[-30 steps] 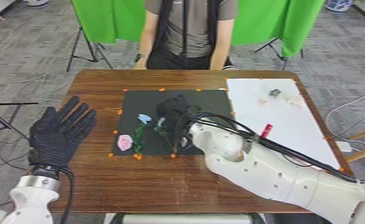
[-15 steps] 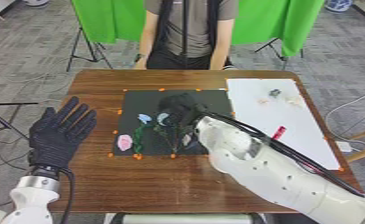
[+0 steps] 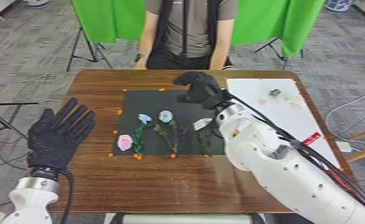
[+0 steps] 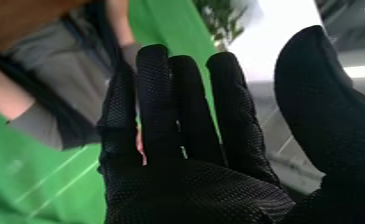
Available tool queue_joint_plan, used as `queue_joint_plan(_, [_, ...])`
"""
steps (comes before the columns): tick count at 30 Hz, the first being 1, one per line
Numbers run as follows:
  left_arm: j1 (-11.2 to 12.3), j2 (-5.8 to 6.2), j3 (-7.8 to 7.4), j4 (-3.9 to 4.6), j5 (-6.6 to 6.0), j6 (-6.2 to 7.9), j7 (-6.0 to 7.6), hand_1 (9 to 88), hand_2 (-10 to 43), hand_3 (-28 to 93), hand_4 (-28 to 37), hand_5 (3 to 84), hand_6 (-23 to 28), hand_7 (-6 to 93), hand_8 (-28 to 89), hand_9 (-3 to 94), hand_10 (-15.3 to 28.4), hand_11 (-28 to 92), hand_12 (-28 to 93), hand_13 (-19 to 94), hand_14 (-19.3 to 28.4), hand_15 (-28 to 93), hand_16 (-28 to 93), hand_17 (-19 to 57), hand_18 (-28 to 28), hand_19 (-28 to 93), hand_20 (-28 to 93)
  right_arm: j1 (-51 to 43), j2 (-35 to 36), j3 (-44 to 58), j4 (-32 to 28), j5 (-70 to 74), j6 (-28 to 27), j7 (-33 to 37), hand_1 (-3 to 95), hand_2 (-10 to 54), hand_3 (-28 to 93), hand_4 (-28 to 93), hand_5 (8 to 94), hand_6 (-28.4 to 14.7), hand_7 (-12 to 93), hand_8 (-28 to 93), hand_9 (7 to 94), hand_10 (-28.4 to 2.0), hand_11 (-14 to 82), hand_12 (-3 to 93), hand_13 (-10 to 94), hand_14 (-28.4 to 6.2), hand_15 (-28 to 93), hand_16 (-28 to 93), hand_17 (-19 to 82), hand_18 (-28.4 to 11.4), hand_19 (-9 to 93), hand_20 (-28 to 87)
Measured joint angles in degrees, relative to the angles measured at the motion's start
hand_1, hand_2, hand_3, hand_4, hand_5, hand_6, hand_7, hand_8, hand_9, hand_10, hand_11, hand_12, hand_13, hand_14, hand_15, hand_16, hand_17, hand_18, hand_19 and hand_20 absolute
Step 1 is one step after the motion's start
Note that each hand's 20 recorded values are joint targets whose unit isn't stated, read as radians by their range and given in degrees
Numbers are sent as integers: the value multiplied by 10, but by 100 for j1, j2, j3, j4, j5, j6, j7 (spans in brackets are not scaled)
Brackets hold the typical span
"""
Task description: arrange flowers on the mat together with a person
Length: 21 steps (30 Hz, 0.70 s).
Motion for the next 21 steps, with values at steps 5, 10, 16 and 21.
queue_joint_plan(5, [17, -18, -31, 0, -4, 2, 22, 238, 145, 742, -283, 412, 77, 93, -81, 349, 145, 158, 84, 262, 148, 264, -60, -65, 138, 315, 110, -571, 292, 740, -535, 206, 195, -15, 310, 17, 774, -249, 439, -22, 200, -124, 438, -140, 134, 204, 327, -135, 412, 213, 102, -178, 550, 265])
queue_joint_plan(10, [22, -32, -53, 0, -5, 2, 62, 239, 145, 740, -283, 418, 73, 94, -83, 359, 137, 158, 81, 268, 142, 253, -65, -64, 138, 314, 110, -1410, 525, 1973, -976, 1483, 93, -457, 273, 68, 753, -231, 421, -37, 158, -104, 408, -137, 100, 188, 303, -148, 289, 206, 88, -177, 479, 179])
queue_joint_plan(16, [39, -32, -96, -3, -14, 9, 109, 240, 146, 739, -283, 421, 72, 95, -84, 365, 136, 158, 78, 272, 137, 248, -64, -62, 138, 315, 111, -2450, 637, 3370, -1193, 3219, 83, -1107, 244, 90, 743, -222, 413, -42, 129, -91, 395, -141, 70, 176, 298, -155, 224, 213, 84, -178, 449, 142])
queue_joint_plan(21, [76, -39, -140, -17, -53, 41, 173, 241, 147, 739, -283, 424, 72, 93, -84, 366, 137, 157, 76, 274, 137, 246, -65, -62, 139, 316, 111, -3255, 620, 4199, -1579, 3286, 151, -726, 237, 93, 738, -218, 405, -42, 118, -83, 389, -140, 54, 171, 297, -153, 186, 217, 82, -177, 434, 128])
